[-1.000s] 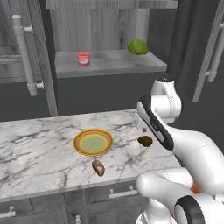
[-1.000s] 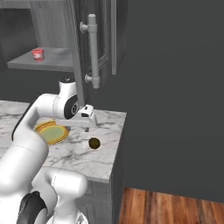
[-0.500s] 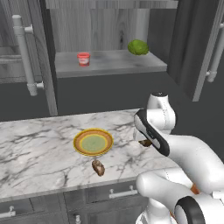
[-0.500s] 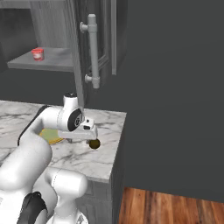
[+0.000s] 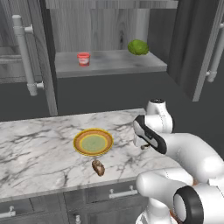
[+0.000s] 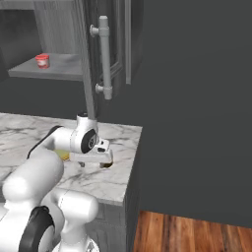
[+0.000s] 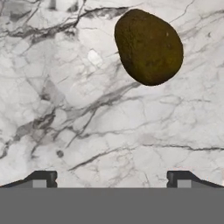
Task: Pick the avocado and bread from the counter and place them on the plate. Then pick the jam from the cabinet and place it next to the plate. Lastly close the cabinet door.
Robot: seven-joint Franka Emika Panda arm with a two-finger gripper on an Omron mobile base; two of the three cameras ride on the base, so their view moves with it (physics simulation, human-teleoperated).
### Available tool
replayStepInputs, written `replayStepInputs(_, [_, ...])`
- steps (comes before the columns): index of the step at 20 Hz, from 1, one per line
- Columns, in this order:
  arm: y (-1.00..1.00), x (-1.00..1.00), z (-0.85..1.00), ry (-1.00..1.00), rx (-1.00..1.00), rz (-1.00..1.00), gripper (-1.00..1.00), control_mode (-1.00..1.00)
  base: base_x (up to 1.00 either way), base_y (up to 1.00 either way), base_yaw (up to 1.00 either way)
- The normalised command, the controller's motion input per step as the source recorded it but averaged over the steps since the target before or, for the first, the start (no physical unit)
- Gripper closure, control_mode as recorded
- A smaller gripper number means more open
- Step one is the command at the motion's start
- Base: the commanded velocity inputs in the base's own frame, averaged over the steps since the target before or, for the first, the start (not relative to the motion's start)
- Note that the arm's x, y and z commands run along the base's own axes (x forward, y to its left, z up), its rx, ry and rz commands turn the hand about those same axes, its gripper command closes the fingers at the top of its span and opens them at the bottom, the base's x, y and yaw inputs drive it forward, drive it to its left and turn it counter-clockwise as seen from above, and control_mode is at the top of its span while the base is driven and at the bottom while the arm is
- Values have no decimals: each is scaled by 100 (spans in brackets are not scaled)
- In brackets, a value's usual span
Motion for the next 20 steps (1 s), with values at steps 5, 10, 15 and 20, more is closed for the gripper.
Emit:
replayStepInputs(5, [-25,20,-3,6,0,0,-100,-100,0,0,0])
replayStepInputs(10, [-1,35,-24,0,0,0,-100,-100,0,0,0])
replayStepInputs(15, [0,41,-33,-1,0,2,-100,-100,0,0,0])
replayStepInputs(20, [0,51,-24,-5,5,4,-100,-100,0,0,0])
